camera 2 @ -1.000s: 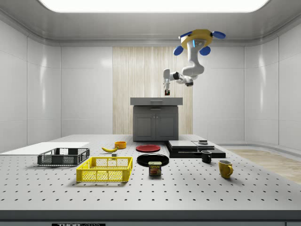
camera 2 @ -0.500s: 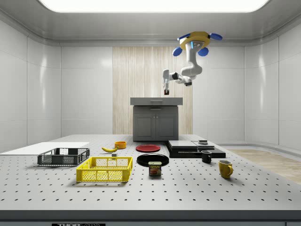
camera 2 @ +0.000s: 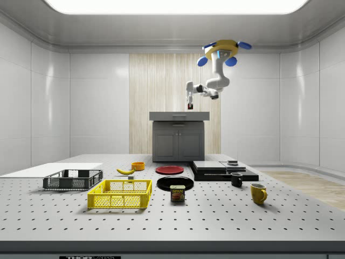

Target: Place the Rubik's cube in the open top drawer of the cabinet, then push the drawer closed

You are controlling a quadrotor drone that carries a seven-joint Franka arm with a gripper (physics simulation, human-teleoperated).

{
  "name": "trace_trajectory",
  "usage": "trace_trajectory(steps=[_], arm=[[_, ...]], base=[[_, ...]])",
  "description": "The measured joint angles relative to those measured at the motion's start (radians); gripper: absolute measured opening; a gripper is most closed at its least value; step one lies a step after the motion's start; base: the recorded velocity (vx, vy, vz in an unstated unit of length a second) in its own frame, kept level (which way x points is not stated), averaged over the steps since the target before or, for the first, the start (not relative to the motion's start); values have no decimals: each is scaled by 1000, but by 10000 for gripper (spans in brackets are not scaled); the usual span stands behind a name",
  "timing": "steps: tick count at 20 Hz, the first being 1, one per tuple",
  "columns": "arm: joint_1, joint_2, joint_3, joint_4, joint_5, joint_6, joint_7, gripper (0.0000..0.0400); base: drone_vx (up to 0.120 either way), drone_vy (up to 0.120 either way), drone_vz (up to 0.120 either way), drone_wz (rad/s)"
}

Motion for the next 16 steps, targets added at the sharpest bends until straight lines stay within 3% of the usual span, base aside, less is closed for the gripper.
trace_trajectory(steps=[13, 16], arm=[[-1, -5, 1, 0, 2, 5, 1, 320], [-1, -6, 1, 0, 3, 6, 1, 320]], base=[[0, -120, 0, 0], [0, -120, 80, 0]])
